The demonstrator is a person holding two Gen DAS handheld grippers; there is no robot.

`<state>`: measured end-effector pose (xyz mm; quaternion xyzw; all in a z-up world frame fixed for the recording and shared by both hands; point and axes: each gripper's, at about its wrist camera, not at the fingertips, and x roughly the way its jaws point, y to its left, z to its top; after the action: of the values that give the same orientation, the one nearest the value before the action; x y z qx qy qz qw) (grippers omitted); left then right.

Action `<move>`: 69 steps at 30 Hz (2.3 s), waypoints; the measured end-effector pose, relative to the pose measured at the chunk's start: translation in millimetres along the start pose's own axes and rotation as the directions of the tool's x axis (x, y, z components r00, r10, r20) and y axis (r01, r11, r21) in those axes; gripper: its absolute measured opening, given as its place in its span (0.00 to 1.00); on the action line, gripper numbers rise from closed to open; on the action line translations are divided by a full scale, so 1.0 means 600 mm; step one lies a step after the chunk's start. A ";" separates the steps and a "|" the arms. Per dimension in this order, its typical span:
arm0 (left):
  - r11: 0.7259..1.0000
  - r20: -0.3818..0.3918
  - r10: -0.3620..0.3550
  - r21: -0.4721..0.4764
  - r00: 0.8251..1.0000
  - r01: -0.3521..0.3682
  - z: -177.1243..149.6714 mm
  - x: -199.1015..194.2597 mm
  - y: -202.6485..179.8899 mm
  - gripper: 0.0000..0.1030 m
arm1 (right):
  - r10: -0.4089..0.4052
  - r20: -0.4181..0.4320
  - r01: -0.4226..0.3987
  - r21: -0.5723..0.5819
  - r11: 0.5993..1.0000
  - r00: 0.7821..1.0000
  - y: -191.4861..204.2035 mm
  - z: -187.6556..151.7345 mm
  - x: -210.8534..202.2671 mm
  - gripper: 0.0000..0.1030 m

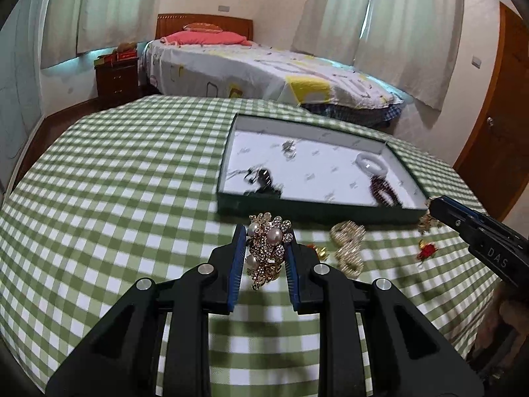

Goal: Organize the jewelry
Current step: 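Carry the brooch and gold chain over the tray with both grippers, then open both grippers to drop the brooch and chain into the tray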

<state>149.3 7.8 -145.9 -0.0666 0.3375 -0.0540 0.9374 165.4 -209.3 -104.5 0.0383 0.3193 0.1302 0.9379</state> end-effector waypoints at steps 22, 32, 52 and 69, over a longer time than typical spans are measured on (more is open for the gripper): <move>0.994 0.113 -0.080 0.078 0.990 0.072 0.198 0.124 -0.060 0.22 | 0.014 0.133 -0.013 -0.013 1.000 0.991 -0.022 0.167 0.087 0.19; 0.997 -0.038 -0.042 0.060 0.998 0.044 0.205 0.263 -0.040 0.22 | -0.001 -0.001 0.001 -0.003 1.000 1.000 -0.041 0.172 0.217 0.19; 0.997 -0.252 0.021 0.071 0.968 -0.003 0.201 0.367 -0.025 0.22 | -0.012 -0.285 0.016 0.011 1.000 0.959 -0.048 0.159 0.326 0.19; 0.997 -0.170 0.015 0.076 0.985 -0.002 0.209 0.323 -0.020 0.48 | -0.024 -0.228 0.029 0.019 0.999 0.973 -0.054 0.161 0.306 0.35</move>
<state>377.6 -21.4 -169.3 -0.0247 0.4147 -0.0681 0.9071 371.2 -190.4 -140.9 0.0292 0.4266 0.1175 0.8963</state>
